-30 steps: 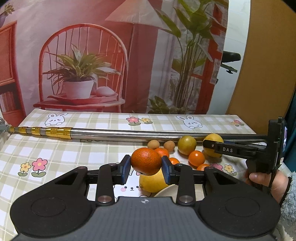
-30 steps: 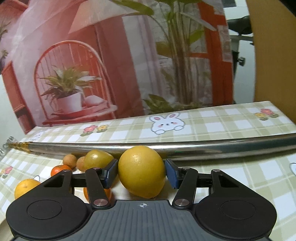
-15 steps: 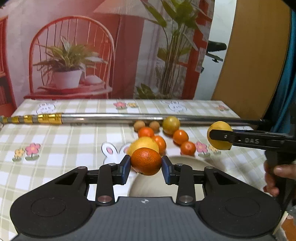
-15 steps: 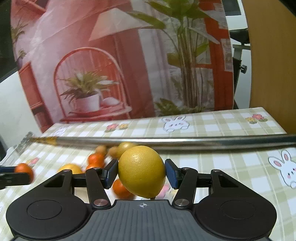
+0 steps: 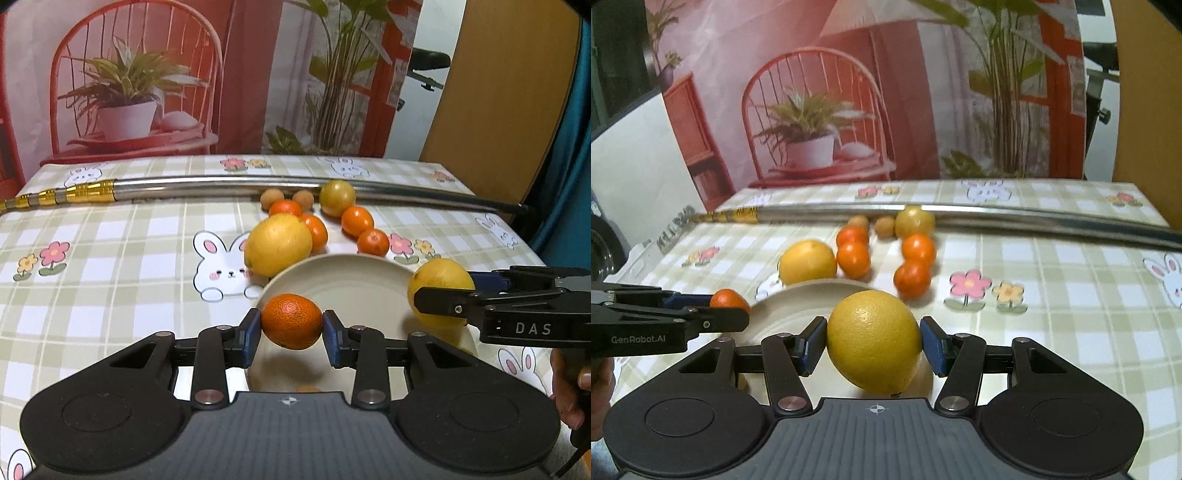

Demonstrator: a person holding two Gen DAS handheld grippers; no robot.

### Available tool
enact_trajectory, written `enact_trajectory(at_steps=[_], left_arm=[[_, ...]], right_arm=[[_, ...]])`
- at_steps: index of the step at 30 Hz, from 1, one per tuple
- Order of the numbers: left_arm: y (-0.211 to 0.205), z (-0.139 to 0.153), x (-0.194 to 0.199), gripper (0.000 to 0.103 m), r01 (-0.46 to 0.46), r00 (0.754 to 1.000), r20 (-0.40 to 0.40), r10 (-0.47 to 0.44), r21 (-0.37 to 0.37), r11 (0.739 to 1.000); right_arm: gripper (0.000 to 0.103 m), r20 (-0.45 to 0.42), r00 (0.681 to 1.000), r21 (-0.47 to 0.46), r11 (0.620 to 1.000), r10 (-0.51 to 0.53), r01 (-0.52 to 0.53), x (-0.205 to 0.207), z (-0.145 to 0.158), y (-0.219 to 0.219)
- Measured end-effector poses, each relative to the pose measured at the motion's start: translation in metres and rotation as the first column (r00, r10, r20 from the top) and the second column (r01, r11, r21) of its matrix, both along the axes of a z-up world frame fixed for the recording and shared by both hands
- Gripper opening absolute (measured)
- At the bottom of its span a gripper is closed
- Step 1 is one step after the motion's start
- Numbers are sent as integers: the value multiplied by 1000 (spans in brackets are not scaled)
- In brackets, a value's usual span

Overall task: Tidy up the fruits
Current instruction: 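Carry the tangerine and grapefruit over the white plate with both tools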

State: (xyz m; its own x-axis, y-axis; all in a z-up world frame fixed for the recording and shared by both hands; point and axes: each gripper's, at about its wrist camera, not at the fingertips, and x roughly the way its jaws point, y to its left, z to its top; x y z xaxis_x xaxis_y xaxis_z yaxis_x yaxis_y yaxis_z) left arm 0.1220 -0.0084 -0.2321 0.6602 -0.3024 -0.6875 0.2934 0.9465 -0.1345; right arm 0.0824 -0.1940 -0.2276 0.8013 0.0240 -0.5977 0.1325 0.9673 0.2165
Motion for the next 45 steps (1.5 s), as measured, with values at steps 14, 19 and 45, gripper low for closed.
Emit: enact_trajectory(at_steps=[14, 19, 45], left_arm=[[-2, -15, 2, 38, 11, 999, -47, -10, 26, 1000], [-6, -17, 2, 38, 20, 998, -55, -18, 35, 999], [-4, -18, 6, 40, 3, 995, -99, -4, -9, 1000]], right_arm=[[51, -68, 998, -4, 1000, 6, -6, 4, -15, 4], [51, -86, 996, -15, 1000, 3, -4, 5, -18, 4], [52, -92, 996, -9, 1000, 5, -6, 5, -20, 4]])
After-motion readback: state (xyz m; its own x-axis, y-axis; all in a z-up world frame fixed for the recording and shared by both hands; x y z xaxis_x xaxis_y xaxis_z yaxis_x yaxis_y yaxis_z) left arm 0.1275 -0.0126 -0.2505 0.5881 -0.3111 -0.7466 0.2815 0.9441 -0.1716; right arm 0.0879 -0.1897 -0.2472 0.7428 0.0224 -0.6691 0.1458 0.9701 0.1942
